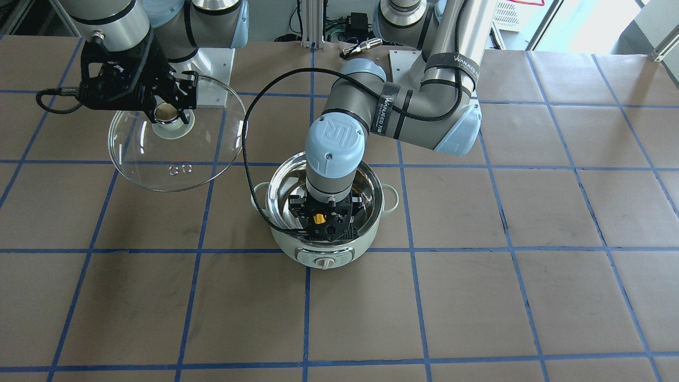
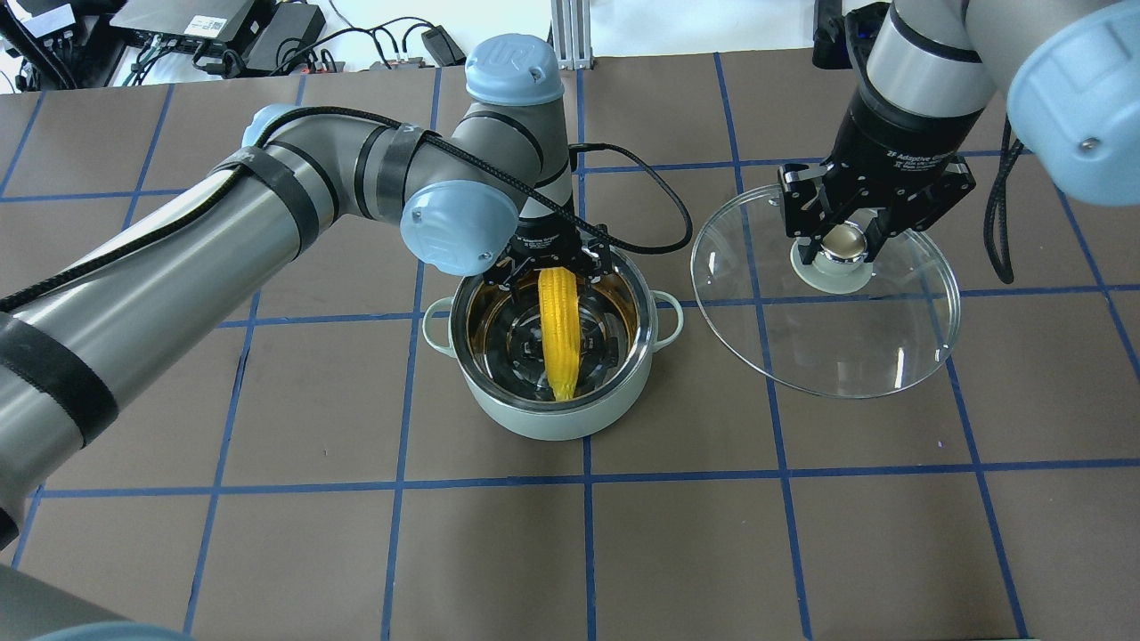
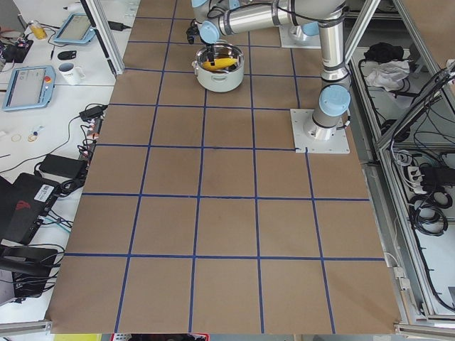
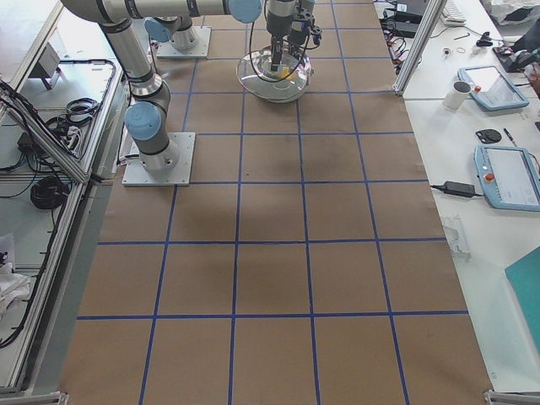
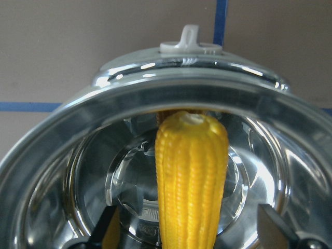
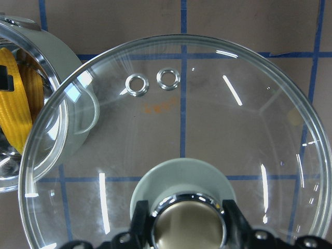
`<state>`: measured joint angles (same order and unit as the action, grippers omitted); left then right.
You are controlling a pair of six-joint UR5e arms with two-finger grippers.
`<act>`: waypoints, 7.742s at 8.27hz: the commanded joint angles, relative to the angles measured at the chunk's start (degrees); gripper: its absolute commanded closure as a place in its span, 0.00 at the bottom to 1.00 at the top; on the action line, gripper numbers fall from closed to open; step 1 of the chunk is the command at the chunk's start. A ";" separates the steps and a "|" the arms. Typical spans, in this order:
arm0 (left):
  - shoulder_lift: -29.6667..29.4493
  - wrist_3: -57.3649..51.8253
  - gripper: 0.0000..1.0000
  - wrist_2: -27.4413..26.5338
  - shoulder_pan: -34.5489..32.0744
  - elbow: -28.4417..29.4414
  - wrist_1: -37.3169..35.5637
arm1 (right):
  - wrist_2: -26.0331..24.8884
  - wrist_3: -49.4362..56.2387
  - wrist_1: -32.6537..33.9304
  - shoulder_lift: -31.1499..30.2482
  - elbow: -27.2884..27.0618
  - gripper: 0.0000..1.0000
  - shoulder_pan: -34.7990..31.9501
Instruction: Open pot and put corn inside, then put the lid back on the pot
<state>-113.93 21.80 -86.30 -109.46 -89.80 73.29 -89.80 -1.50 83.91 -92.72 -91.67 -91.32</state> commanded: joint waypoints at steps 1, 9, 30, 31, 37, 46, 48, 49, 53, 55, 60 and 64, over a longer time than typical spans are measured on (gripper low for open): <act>3.61 -1.23 0.06 1.91 1.09 0.94 1.68 | 0.06 -0.69 0.81 0.00 0.00 0.93 -0.09; 19.61 -24.61 0.00 -4.40 25.17 1.03 13.46 | -0.54 -26.50 16.36 14.65 6.05 0.93 -22.38; 21.47 -23.29 0.00 -4.05 25.00 0.94 13.28 | -2.75 -32.78 23.23 22.41 4.75 0.92 -27.60; 21.38 -23.20 0.00 -3.35 25.09 0.94 13.28 | -2.83 -32.69 23.40 22.41 4.05 0.91 -27.60; 21.47 -23.73 0.00 -4.05 25.09 1.03 13.28 | -3.10 -32.52 23.67 22.41 3.60 0.06 -27.60; 21.56 -23.29 0.00 -3.52 25.09 1.03 13.28 | -2.14 -15.75 9.17 1.59 4.30 0.00 -11.54; 21.56 -23.12 0.00 -3.43 25.09 1.03 13.28 | -2.48 -10.58 8.90 1.58 4.57 0.00 -9.15; 21.56 -22.94 0.00 -3.43 25.09 1.03 13.28 | -2.74 -7.85 8.47 1.58 4.48 0.00 -7.23; 21.38 -23.03 0.00 -3.52 25.09 1.03 13.28 | -0.11 3.08 7.50 1.06 4.31 0.00 -1.67; 21.29 -23.03 0.00 -3.43 25.09 1.03 13.28 | -0.46 3.52 7.58 1.14 4.48 0.00 -0.97; 21.38 -23.12 0.00 -3.43 25.09 1.03 13.28 | -0.02 3.52 7.76 1.05 4.30 0.00 -1.06; 21.38 -23.12 0.00 -3.43 25.09 1.03 13.28 | -0.28 3.52 7.50 0.97 4.22 0.00 -1.06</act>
<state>-92.55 -1.32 -89.74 -84.38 -88.77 86.57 -89.87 2.02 91.58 -91.68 -87.43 -92.37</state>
